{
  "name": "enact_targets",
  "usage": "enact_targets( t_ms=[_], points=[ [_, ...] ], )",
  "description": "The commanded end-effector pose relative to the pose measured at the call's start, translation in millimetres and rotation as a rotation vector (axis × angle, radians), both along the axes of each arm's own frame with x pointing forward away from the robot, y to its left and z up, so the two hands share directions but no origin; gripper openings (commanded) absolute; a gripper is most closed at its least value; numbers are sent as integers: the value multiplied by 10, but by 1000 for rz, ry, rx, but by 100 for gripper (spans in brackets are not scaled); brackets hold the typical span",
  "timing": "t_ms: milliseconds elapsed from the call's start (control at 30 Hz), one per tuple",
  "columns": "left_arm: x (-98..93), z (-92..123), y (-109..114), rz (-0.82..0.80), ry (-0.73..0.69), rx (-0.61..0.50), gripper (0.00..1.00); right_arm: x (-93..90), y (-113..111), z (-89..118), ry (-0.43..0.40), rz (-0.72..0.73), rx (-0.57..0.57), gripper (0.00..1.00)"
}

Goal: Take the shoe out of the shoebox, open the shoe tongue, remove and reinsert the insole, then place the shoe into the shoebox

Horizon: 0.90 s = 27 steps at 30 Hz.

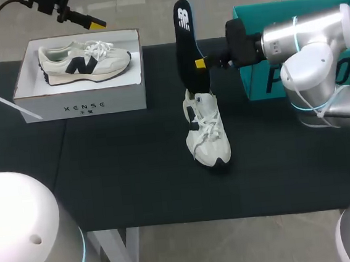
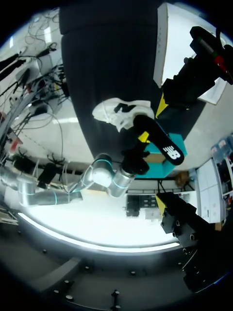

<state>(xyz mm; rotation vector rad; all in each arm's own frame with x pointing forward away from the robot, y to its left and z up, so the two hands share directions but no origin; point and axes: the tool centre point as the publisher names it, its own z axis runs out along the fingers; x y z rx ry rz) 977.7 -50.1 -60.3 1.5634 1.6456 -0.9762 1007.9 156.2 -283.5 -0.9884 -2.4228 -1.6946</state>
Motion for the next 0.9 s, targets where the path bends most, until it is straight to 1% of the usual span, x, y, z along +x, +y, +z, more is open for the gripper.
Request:
enact_targets(
  t_ms=[33,200,433,633,733,900],
  points=[
    [4,5,3,-1,0,5,100,14,48,-134,-6,-15,27,0],
    [4,5,3,-1,0,5,100,-48,33,-181,16,-20,46,0],
    [4,5,3,-1,0,5,100,-176,64,-305,74,-10,49,0],
    [4,5,3,-1,0,5,100,-303,-14,-377,135,-28,52,0],
    [4,5,3,-1,0,5,100,-356,-53,-384,145,-37,48,0],
    [4,5,3,-1,0,5,100,-432,-37,-448,186,-24,59,0]
  ],
)
